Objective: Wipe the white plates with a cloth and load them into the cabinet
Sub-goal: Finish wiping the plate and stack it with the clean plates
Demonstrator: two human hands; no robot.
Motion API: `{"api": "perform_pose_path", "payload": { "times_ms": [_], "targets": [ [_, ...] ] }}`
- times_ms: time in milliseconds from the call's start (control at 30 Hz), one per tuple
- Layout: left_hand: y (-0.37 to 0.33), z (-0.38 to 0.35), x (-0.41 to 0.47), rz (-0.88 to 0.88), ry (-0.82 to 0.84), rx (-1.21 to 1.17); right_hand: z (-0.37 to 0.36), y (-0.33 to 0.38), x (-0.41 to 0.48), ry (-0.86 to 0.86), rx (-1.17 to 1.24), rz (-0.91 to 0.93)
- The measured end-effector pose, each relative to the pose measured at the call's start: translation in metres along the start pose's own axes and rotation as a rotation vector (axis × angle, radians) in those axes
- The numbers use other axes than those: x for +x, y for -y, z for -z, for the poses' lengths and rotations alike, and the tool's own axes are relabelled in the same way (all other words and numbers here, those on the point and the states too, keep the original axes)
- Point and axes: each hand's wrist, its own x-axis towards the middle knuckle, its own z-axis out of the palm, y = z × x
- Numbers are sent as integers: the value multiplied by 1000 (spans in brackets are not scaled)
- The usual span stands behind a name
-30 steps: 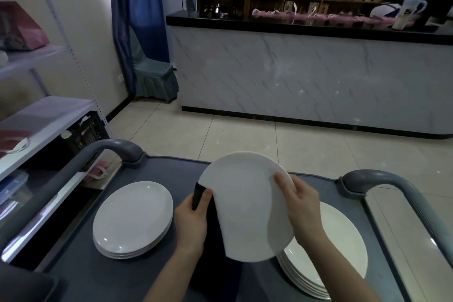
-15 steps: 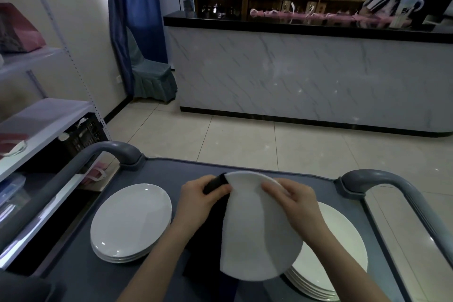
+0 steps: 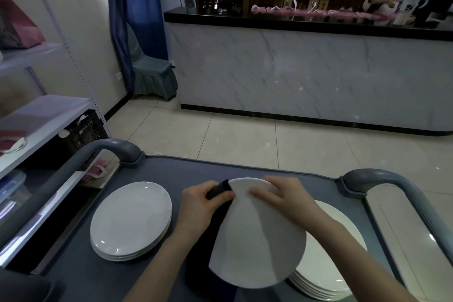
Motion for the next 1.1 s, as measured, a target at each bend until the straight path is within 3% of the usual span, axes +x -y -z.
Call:
{"api": "perform_pose_path", "payload": {
  "times_ms": [133,233,333,500,667,767,867,1000,1100],
  "targets": [
    [4,4,1,78,-41,-126,-4,-6,-3,-176,151,-28],
    [13,0,-10,238,-219,-274,-13,-10,-10,-487,495,-244],
    [18,-15,-28,367,-314,-338,-28,-11,-18,-619,690,-416],
    [11,2,-15,242,-159,-224,-17,-15,-28,-535,518,-320],
    [-8,13,17,-29,98,9,2,-6,-11,-220,164,-109],
    [-11,8,20,-80,214,68,-2,-1,-8,-109,87,-44],
    [2,4,12,66,-32,-30,-8,-6,-13,-318,247,-120],
    [16,-21,-14,448,-425,-349,-41,2,-20,-704,630,-368],
    [23,-27,-21,517,-465,-439,-52,-2,-24,-690,693,-444]
  ]
}}
